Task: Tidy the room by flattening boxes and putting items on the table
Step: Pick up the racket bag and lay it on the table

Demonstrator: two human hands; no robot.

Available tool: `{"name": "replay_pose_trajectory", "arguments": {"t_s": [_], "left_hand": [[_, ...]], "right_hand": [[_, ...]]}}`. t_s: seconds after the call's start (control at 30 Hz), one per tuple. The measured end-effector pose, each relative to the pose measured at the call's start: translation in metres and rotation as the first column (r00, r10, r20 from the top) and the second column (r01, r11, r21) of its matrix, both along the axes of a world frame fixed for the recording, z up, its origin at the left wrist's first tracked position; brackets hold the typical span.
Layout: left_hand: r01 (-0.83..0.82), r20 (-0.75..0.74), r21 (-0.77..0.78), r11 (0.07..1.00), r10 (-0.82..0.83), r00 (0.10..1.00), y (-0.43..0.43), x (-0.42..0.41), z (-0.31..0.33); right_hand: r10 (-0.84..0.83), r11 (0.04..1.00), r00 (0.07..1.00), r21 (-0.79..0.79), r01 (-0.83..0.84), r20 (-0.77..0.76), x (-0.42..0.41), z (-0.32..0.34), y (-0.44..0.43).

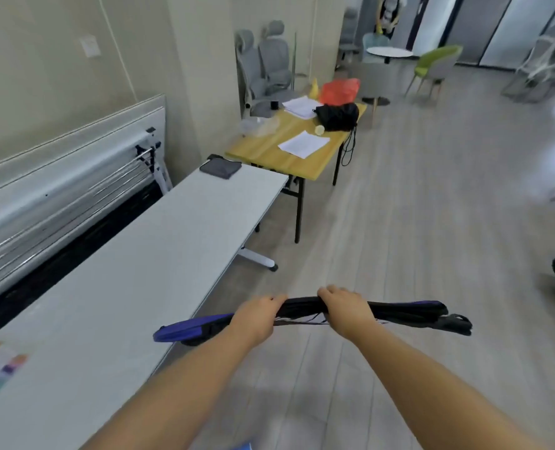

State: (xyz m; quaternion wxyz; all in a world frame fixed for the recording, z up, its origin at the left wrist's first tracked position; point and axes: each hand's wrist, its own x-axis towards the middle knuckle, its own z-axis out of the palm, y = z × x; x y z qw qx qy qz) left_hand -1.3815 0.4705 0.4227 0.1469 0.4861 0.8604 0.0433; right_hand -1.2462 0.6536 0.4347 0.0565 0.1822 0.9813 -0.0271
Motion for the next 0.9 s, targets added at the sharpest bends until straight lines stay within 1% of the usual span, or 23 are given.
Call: {"name": "replay_pose_trajectory", "arguments": {"t_s": [0.13, 0.23, 0.3, 0.4, 0.53, 0.63, 0.7, 0.8, 0.9], "left_hand": [[-0.060, -0.043, 0.007, 0.998, 0.060, 0.997, -0.005, -0.063, 0.017], [-0.159, -0.118, 0.010, 0.987, 0.160, 0.980, -0.007, -0.105, 0.016], [-0.218, -0.153, -0.016, 0.976, 0.213, 0.965, -0.008, -0.131, 0.012], [-0.307, -0.204, -0.013, 0.952, 0.298, 0.932, -0.003, -0.173, 0.005], [-0.445, -0.251, 0.008, 0.896, 0.432, 0.866, 0.010, -0.230, -0.002], [-0.516, -0.257, -0.026, 0.856, 0.493, 0.831, 0.019, -0.261, -0.002], [-0.572, -0.269, -0.056, 0.819, 0.539, 0.798, 0.025, -0.281, 0.001], [-0.659, -0.260, -0.061, 0.749, 0.626, 0.735, 0.030, -0.311, 0.004], [-0.692, -0.258, -0.078, 0.718, 0.656, 0.710, 0.024, -0.335, -0.004]], "right_hand": [[0.082, 0.996, 0.997, -0.023, -0.083, -0.010, -0.072, 0.011, 0.002], [0.141, 0.989, 0.990, -0.038, -0.141, 0.003, -0.128, 0.012, 0.013], [0.184, 0.982, 0.982, -0.045, -0.183, 0.030, -0.168, 0.008, 0.021], [0.277, 0.960, 0.959, -0.056, -0.274, 0.053, -0.233, 0.004, 0.035], [0.434, 0.901, 0.900, -0.025, -0.433, 0.045, -0.321, 0.004, 0.055], [0.532, 0.846, 0.843, -0.030, -0.532, 0.079, -0.376, 0.003, 0.071], [0.598, 0.802, 0.798, -0.041, -0.596, 0.074, -0.413, -0.001, 0.082], [0.661, 0.750, 0.749, -0.018, -0.661, 0.034, -0.469, -0.004, 0.090], [0.716, 0.694, 0.695, 0.037, -0.719, 0.066, -0.514, -0.012, 0.086]]}}
